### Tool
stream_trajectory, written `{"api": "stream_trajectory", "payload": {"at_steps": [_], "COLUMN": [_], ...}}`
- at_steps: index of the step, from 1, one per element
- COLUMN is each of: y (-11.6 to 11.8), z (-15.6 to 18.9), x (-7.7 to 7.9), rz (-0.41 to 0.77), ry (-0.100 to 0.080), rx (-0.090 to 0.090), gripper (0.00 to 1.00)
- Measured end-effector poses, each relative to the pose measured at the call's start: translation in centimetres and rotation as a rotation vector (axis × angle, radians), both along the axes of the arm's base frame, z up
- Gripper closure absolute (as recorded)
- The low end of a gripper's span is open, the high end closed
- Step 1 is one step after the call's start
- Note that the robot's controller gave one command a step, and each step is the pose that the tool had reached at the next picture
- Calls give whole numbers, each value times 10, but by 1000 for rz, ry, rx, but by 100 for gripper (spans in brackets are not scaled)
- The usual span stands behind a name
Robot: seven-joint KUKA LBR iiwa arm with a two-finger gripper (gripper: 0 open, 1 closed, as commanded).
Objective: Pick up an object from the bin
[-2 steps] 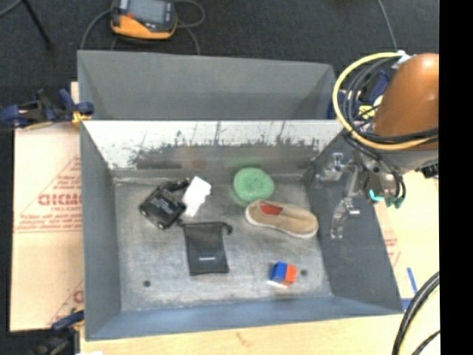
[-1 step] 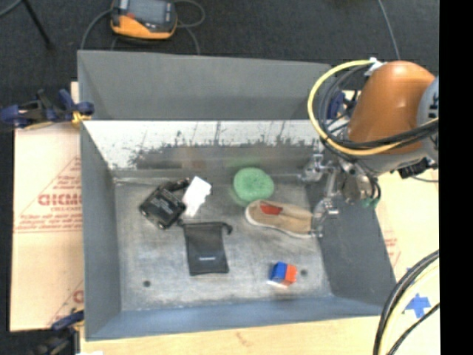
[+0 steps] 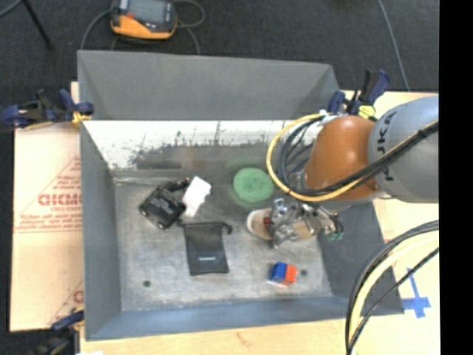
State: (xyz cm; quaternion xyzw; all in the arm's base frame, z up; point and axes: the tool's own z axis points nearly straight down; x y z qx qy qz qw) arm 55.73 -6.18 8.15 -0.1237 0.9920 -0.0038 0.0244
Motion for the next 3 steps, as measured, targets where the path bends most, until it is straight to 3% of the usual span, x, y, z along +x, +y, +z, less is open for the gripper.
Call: {"api": "stream_trajectory", "payload": {"at_steps": [1,2,3], "y": [0,16,19], "z": [0,24,45], "x": [0,0,0], "rz": [1,-30,-53], "ry": [0,41,44], "rx": [0,2,5], "gripper": [100,100,100]}}
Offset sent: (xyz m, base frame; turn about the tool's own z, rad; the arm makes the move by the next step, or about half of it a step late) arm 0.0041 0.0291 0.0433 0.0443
